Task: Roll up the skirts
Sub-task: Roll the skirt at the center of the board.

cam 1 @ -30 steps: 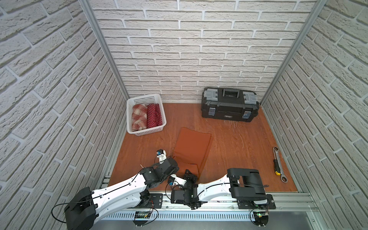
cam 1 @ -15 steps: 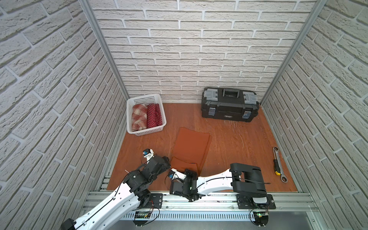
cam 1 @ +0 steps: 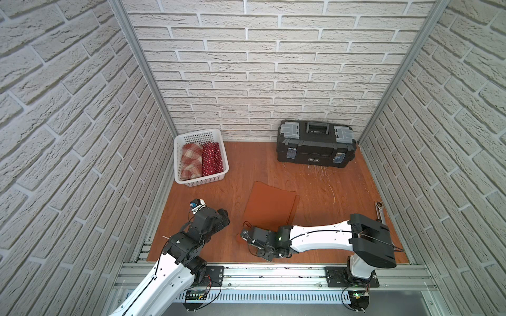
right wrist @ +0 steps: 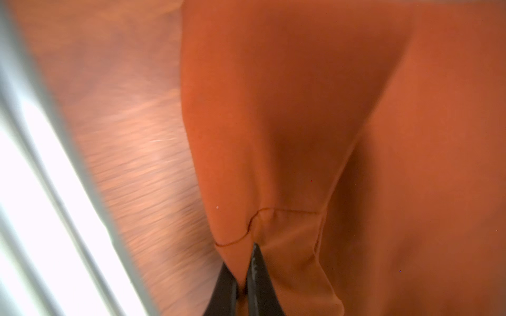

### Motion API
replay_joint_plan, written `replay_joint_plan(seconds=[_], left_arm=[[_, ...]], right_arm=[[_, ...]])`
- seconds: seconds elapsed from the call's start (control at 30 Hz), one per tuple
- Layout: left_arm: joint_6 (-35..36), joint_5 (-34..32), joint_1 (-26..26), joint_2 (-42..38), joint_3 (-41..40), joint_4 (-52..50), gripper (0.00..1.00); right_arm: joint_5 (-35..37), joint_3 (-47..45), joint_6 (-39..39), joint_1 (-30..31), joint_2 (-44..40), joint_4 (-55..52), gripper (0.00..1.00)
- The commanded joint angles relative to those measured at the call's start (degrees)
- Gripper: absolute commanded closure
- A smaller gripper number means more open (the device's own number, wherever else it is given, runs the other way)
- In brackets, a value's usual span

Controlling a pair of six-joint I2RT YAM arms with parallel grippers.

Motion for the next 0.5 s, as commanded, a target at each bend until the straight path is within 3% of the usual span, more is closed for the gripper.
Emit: replay_joint_plan(seconds=[0.0,0.17,0.37,0.47], left_arm=[[1.12,2.35,-0.49,-0.69,-1.87,5.42,0.02],[-0.18,3.48,-2.47,0.76,-4.22,9.15,0.02],[0.17,4.16,-6.03,7.32,-4.69,16.04,0.02],[0.28,4.3,-7.86,10.83,-4.67,19.36,0.02]], right_arm=[[-16.01,-2.34,2.62,-6.37,-3.57,3.99,0.98],[-33.27,-7.62,7.34,-15.6,-7.04,12.21,0.98],[-51.53,-11.79,14.68,-26.09,-5.43,23.53,0.98],[-59.9,-14.09,23.64,-31.1,-1.3,35.84,0.98]])
